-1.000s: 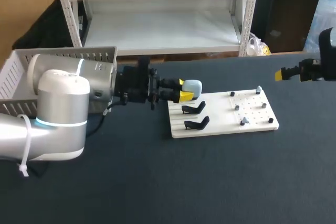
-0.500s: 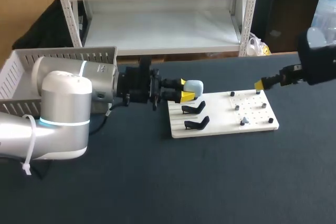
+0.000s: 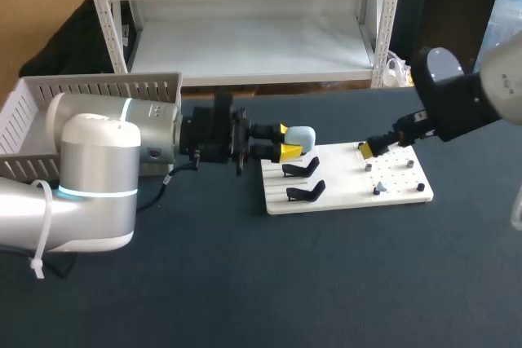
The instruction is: Pick up each earbud case from the left stands, insert the matching earbuds, close the lid, and place the case in the box.
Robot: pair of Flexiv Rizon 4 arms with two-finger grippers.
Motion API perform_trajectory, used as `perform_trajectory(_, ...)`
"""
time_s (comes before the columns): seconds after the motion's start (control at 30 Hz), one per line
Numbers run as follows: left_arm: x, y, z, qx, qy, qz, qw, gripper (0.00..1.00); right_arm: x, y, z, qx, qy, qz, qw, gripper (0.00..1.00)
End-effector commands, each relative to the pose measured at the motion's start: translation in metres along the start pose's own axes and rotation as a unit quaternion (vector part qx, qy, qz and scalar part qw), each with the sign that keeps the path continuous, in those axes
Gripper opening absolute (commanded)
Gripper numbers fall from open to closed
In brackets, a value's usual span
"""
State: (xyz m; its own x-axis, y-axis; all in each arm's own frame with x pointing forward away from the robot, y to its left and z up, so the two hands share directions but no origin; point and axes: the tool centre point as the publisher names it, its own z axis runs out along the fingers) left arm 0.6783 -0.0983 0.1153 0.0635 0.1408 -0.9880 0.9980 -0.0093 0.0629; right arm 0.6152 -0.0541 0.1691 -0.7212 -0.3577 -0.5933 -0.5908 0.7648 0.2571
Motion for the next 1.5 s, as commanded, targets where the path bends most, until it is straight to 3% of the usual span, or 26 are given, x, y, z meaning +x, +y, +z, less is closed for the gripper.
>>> perform_trajectory(0.03, 0.000, -0.004, 0.000, -0.007, -0.001, 0.001, 1.000, 0.00, -0.002, 0.012, 0.006, 0.024, -0.002, 0.000, 1.000, 1.00)
perform_trajectory(0.83, 0.000, -0.004, 0.000, -0.007, -0.001, 0.001, 1.000, 0.00, -0.026, 0.025, 0.061, 0.032, 0.022, 0.015, 0.999, 1.00)
perform_trajectory(1.5, 0.000, -0.004, 0.000, -0.007, -0.001, 0.001, 1.000, 0.00, -0.037, 0.026, 0.080, 0.027, 0.026, 0.023, 0.999, 1.00)
